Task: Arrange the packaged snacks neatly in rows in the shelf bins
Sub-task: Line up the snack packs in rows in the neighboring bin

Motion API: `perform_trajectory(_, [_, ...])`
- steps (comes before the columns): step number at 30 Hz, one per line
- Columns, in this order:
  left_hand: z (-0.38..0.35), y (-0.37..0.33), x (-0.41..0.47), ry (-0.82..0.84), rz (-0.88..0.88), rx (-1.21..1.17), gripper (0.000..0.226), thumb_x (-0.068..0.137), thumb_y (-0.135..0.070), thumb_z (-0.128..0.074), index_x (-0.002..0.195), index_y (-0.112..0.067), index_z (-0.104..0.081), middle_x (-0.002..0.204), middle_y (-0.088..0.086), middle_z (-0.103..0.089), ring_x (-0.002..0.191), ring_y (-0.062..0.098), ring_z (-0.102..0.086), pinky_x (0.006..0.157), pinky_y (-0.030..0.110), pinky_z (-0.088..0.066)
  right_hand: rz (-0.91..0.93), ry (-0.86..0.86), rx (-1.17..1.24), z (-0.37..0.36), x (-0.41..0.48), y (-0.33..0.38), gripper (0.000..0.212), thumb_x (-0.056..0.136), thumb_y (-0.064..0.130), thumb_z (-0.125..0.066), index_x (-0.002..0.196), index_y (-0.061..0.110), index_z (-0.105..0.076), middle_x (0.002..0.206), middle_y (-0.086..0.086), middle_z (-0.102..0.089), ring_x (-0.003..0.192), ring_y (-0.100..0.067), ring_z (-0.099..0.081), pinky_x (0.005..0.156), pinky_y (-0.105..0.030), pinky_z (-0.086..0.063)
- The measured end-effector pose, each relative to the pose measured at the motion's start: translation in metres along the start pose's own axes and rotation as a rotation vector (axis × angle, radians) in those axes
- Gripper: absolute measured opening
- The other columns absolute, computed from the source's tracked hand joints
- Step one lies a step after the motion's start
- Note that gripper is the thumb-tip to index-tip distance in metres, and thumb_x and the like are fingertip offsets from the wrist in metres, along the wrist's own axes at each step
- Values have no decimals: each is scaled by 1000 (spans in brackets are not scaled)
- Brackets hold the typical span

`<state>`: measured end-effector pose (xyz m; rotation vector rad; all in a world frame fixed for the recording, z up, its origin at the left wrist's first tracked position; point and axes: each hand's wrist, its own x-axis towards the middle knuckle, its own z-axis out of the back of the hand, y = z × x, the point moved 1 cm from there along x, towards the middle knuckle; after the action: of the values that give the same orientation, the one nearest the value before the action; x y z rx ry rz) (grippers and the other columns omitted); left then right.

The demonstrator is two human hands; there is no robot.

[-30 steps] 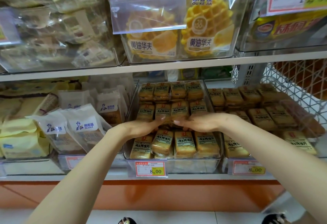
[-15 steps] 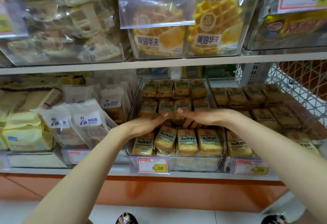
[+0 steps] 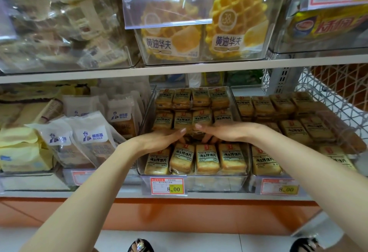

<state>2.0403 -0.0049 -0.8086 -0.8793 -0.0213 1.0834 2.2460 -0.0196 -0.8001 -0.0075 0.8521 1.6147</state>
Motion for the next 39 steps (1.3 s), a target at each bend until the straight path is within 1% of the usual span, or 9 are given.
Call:
perform_trajectory(4, [1,-4,-1,-23,46,4,71,74,-71,-16,93,-27,-69,120,-3,-55,110,17,-52,101,39,-40,1,4,-6,0,0,-1,76,81,76,-20,110,23,-66,116,1,-66,107,-19,-59,108,-41,-34])
perform_trajectory(8, [-2,1,6,11,102,-41,65,82,-70,-19,107,-30,-64,126,-3,-55,115,16,-51,102,35,-38,-5,52,-6,1,-5,4,69,88,68,-19,124,23,-58,124,2,-60,116,-19,-53,110,-38,-29])
perform_trajectory(12, [-4,7,13,28,110,-121,79,76,-77,-24,136,-30,-44,140,-3,-46,127,18,-44,109,38,-30,-11,85,19,-1,-4,5,68,89,66,-20,140,25,-41,141,1,-48,129,-22,-45,111,-38,-25])
perform_trajectory(17, [-8,14,17,-76,64,-158,88,68,-87,-31,139,-36,-37,141,-5,-45,127,16,-44,110,42,-31,-8,-51,2,-2,-3,2,73,85,72,-21,138,27,-44,144,0,-43,130,-24,-43,109,-37,-27])
perform_trajectory(21, [-11,15,18,-25,-17,-182,61,81,-72,-36,128,-36,-50,135,-8,-51,122,12,-48,110,40,-32,14,-22,-9,-2,-4,2,67,90,66,-25,119,20,-63,126,0,-61,112,-19,-56,99,-30,-35])
perform_trajectory(25, [-10,8,17,-45,-65,-22,39,94,-51,-37,114,-29,-62,124,-6,-58,113,11,-52,101,29,-38,59,-123,50,0,-7,0,59,91,62,-30,105,20,-70,106,0,-70,100,-17,-62,99,-34,-43])
perform_trajectory(30, [-12,5,26,-270,-136,69,24,94,-35,-50,112,-23,-62,112,-5,-61,101,10,-55,76,17,-42,83,-272,-39,-5,-3,2,38,93,51,-45,117,27,-63,114,5,-64,95,-13,-58,82,-26,-45])
perform_trajectory(36, [-12,5,12,-157,-135,68,33,90,-34,-57,121,-23,-56,118,-2,-62,107,12,-58,95,30,-46,150,-242,-191,-6,-12,-2,33,88,47,-57,116,30,-62,115,7,-64,103,-12,-59,92,-30,-48])
perform_trajectory(39, [-6,8,-6,-183,-220,280,36,88,-37,-59,123,-27,-56,120,-11,-59,109,6,-55,94,27,-45,258,-268,-322,-10,-29,-9,39,84,48,-61,121,35,-57,123,11,-60,112,-10,-55,93,-29,-46])
